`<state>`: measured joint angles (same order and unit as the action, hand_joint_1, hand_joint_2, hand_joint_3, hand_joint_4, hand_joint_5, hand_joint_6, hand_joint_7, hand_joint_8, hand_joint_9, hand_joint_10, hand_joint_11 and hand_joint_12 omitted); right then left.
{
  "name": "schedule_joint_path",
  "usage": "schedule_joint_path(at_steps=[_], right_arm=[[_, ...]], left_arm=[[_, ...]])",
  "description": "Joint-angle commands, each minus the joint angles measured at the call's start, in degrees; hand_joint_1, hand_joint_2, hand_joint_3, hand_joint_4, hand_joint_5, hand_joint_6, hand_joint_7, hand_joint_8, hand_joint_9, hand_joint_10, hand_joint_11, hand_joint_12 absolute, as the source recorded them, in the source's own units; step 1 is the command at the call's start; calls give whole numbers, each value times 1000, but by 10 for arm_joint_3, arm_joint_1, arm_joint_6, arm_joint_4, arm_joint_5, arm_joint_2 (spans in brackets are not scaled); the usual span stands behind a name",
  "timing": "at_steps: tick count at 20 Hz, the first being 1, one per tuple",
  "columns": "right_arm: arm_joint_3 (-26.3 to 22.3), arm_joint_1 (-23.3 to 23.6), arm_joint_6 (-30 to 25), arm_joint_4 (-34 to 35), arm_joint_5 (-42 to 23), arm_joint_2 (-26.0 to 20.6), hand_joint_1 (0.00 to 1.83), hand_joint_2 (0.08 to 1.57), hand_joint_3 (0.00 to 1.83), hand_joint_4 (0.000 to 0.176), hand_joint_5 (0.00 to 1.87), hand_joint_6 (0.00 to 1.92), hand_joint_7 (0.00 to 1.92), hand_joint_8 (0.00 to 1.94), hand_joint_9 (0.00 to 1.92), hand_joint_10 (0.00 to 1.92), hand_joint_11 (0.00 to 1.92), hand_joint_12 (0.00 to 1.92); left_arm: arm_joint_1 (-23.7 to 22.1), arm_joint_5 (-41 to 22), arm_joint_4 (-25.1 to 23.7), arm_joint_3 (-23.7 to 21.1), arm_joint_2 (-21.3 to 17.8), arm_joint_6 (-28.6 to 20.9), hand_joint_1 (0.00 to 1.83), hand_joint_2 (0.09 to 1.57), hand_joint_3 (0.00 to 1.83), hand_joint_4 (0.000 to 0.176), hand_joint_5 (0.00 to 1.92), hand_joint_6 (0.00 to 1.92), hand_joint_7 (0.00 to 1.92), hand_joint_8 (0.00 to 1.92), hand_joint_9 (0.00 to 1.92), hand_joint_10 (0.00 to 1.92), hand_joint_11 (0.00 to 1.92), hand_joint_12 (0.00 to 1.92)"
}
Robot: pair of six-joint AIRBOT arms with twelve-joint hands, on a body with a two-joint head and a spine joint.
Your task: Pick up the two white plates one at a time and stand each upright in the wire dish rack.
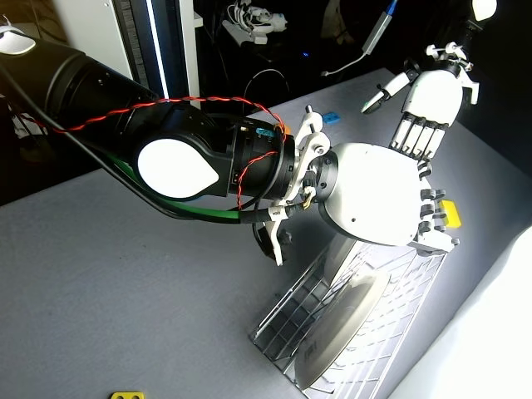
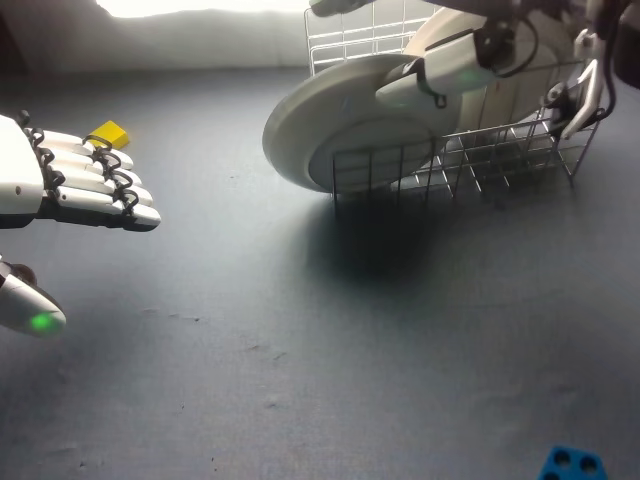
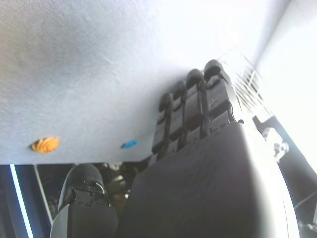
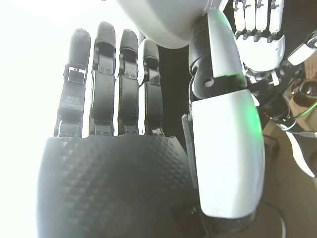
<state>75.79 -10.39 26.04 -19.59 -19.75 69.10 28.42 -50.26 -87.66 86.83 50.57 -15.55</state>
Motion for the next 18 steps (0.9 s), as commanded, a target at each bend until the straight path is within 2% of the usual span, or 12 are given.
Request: schedule_joint_path(at_steps=[1,4,6,8,9,10,12,14,18], right_arm=[[0,11,3,3,-67,-7,1128,977,0,0,480,0,538,0,527,0,106,1060],[0,12,-2,-11,-69,-17,1126,964,0,0,474,0,529,0,518,0,97,1062],[-1,13,-6,-22,-69,-21,1092,954,0,0,438,0,511,0,504,0,75,1060],[-4,15,-8,-24,-69,-25,1098,929,0,0,402,0,486,0,495,0,46,1079],[-7,18,-9,-26,-69,-27,1060,915,0,0,352,0,449,0,452,0,3,1084],[-13,23,-10,-33,-69,-32,1060,915,0,0,352,0,449,0,452,0,3,1084],[-30,31,-13,-65,-83,-45,1093,907,0,0,280,0,381,0,372,0,0,965],[-43,32,-12,-86,-92,-57,1094,898,0,0,255,0,342,0,343,0,0,927],[-65,32,-4,-93,-95,-82,1121,876,0,0,220,0,299,2,315,6,0,856]], left_arm=[[-5,-12,36,-1,-2,-2,0,1075,0,0,81,1,76,0,66,2,18,51],[-6,-12,36,-2,-3,-2,0,1069,2,0,75,0,78,0,70,0,0,136],[-6,-13,36,-2,-3,-2,0,1072,2,0,77,1,61,1,49,1,0,66],[-7,-15,36,-3,-3,-2,0,1077,0,0,98,0,85,0,76,0,0,154],[-8,-16,36,-4,-3,-2,0,1075,0,0,75,16,63,23,59,18,36,23],[-8,-19,36,-4,-3,-2,0,1075,0,0,75,16,63,23,59,18,36,23],[-9,-28,36,-6,-3,-2,0,1075,0,0,35,0,28,4,25,1,2,1],[-10,-39,36,-11,-4,-2,0,1078,0,0,40,4,38,7,32,5,2,1],[-14,-59,36,-27,-7,-2,0,1089,5,0,59,8,47,8,38,5,8,4]])
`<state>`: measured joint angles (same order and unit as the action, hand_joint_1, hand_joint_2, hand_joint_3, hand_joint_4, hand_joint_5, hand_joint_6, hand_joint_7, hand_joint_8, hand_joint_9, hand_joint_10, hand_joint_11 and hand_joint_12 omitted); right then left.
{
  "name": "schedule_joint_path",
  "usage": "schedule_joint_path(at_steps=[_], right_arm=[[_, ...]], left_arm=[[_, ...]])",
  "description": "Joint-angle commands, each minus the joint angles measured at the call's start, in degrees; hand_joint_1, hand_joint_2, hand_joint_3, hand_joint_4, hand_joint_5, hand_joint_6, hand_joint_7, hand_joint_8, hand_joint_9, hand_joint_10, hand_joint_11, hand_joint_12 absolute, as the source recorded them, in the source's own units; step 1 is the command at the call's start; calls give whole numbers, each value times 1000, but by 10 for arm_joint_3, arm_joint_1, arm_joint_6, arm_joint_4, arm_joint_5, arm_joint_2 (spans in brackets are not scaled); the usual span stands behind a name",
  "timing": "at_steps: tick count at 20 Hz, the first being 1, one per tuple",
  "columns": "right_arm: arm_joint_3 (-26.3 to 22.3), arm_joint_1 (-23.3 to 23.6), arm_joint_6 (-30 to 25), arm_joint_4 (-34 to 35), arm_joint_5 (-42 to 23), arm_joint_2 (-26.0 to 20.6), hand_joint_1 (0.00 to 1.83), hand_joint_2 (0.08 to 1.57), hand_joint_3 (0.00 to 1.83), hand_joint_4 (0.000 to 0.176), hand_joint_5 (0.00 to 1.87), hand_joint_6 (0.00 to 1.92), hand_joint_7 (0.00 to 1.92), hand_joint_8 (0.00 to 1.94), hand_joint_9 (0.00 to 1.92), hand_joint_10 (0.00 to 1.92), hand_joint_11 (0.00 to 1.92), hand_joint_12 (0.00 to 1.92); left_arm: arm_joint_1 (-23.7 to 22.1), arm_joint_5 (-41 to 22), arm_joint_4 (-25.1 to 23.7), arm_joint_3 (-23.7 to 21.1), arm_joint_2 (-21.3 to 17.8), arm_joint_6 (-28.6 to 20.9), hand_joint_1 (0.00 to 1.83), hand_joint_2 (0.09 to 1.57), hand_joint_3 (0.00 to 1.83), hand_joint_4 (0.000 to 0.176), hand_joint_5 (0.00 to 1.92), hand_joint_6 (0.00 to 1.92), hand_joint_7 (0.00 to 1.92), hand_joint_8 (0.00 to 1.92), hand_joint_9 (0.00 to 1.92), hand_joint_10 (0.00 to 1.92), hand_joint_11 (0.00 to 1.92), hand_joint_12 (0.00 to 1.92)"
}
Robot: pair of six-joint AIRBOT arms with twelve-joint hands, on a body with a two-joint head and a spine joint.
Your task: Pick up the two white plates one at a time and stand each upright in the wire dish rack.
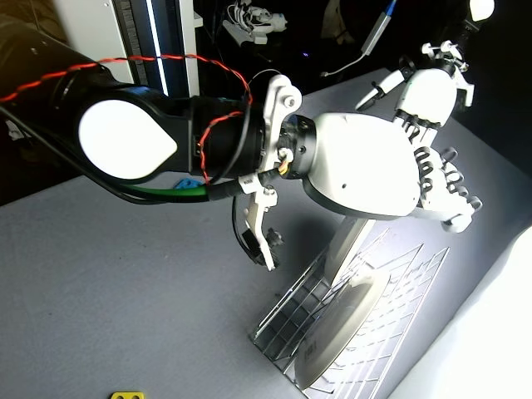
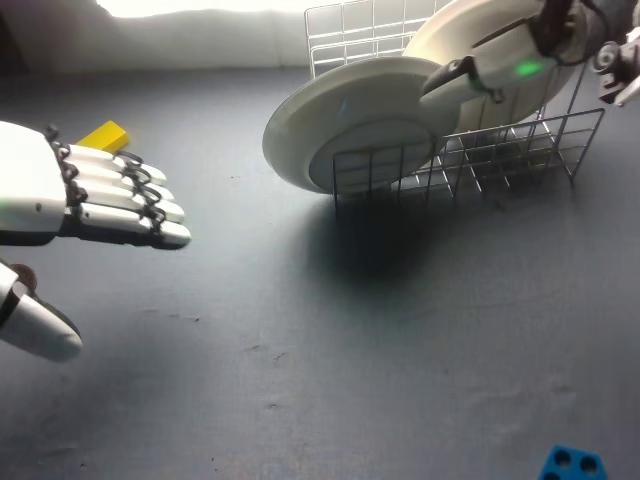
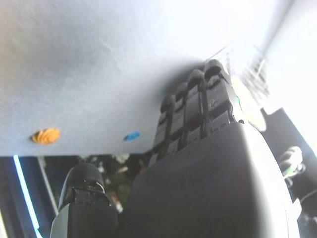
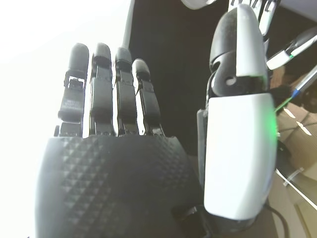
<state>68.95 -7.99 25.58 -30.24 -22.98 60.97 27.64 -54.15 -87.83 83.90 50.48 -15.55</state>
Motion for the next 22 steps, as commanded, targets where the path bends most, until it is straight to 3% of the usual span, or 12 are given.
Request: schedule_joint_path(at_steps=[1,5,7,9,10,11,12,13,14,15,20,22], right_arm=[[-9,8,7,14,-63,-13,1134,875,0,0,244,7,320,6,331,10,0,878],[-63,-12,60,13,-90,-72,1083,847,0,0,372,28,419,16,397,18,0,1052],[-78,-16,67,13,-98,-92,1114,851,0,0,442,25,490,13,454,19,14,1119],[-93,-14,68,11,-102,-113,1176,863,6,0,637,82,681,62,641,72,199,1167],[-98,-14,68,4,-109,-119,1213,903,0,0,731,189,750,172,708,179,273,1219],[-105,-16,68,-15,-118,-128,1247,916,0,0,666,580,623,725,567,832,345,1376],[-110,-22,68,-28,-130,-134,1255,923,0,0,591,1011,500,1163,457,1237,351,1512],[-115,-32,68,-33,-145,-140,1260,946,3,0,583,1409,535,1441,445,1525,351,1713],[-118,-37,68,-41,-153,-143,1260,946,3,0,583,1409,535,1441,445,1525,351,1713],[-120,-40,68,-48,-155,-145,1274,969,4,0,565,1781,577,1598,478,1721,356,1894],[-122,-42,65,-53,-157,-145,1310,982,4,0,622,1920,637,1754,536,1914,487,1921],[-123,-42,64,-62,-157,-145,1296,1011,7,0,672,1885,725,1860,709,1921,618,1921]], left_arm=[[-8,-31,38,-4,-8,-2,0,1091,5,0,74,13,65,14,48,9,20,10],[-16,-52,37,-36,-18,2,0,1087,1,0,111,3,163,9,134,11,80,65],[-27,-53,12,-57,-27,12,0,1083,0,0,306,0,362,0,302,8,2,618],[-35,-53,2,-74,-34,20,298,1122,1,0,578,48,668,58,632,98,121,1070],[-37,-53,2,-76,-35,21,432,1162,1,0,638,61,755,127,693,236,187,1170],[-39,-52,2,-77,-35,21,538,1187,7,0,680,180,773,368,590,695,171,1415],[-39,-50,1,-79,-35,21,621,1184,2,0,667,376,743,647,537,972,188,1535],[-40,-46,-4,-81,-35,21,951,1215,0,65,777,1273,792,1010,584,1334,323,1739],[-41,-44,-6,-81,-35,21,951,1215,0,65,777,1273,792,1010,584,1334,323,1739],[-41,-42,-6,-82,-35,21,1006,1225,1,0,760,1348,703,1292,596,1573,370,1907],[-41,-37,-6,-88,-34,21,1122,1270,5,0,615,1513,769,1414,557,1731,336,1921],[-41,-37,-6,-92,-35,20,1092,1307,15,21,611,1569,677,1582,661,1915,577,1921]])
